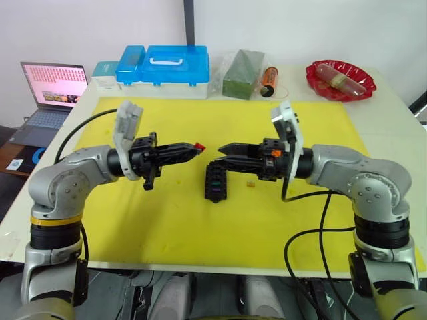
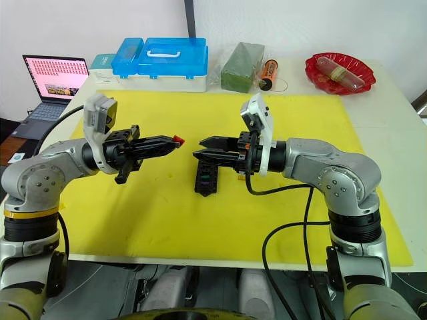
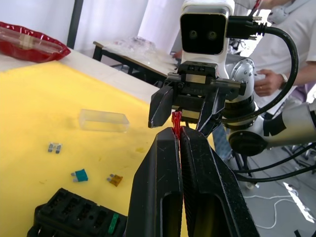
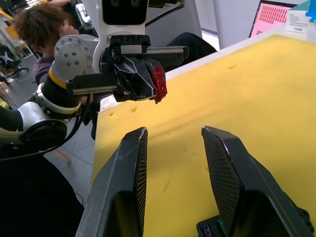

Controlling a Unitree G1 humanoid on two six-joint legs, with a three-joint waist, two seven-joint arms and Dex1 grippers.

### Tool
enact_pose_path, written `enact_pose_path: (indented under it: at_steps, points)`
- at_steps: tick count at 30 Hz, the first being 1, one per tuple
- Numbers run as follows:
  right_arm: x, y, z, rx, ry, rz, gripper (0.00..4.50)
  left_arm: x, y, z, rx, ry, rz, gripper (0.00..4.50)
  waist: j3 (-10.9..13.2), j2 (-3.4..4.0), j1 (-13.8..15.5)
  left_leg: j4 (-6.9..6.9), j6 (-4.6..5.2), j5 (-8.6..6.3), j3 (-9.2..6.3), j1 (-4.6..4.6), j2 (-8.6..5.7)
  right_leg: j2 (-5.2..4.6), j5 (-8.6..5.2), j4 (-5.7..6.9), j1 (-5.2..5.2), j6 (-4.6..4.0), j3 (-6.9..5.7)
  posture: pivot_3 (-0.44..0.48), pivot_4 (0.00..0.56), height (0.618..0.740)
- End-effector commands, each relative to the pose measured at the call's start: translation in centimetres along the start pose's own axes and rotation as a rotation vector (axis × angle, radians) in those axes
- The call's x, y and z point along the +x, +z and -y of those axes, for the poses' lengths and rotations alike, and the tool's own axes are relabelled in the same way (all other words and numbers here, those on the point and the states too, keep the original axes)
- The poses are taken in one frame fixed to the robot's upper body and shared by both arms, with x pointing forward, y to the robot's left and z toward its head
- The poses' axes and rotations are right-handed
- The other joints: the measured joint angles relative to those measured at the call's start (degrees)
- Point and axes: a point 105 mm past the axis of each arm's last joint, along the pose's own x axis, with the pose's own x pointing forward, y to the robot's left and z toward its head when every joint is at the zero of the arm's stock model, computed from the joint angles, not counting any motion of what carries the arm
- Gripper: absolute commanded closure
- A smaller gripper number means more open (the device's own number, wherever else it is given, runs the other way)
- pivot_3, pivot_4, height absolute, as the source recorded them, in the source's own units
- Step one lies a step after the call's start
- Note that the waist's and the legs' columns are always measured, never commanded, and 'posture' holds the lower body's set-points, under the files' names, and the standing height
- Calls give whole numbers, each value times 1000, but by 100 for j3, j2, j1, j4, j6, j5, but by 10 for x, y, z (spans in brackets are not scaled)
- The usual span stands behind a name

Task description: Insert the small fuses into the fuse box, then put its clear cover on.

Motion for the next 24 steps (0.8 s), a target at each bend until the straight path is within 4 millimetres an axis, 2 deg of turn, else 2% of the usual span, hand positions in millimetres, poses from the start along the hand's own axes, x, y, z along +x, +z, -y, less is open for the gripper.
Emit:
enact_pose_path:
  at_steps: [1,24]
  points:
    - [0,7,-8,-20,29,26,3450,4,3,8,35,-36,-1,4500,0,0,-3,0,0,0,0,0,0,0,0,0,0,0,0,0,150,740]
    - [6,14,-13,21,58,57,3450,10,-1,8,34,-71,-25,4500,0,0,-1,-1,0,0,0,0,1,2,0,-1,0,0,0,0,150,740]
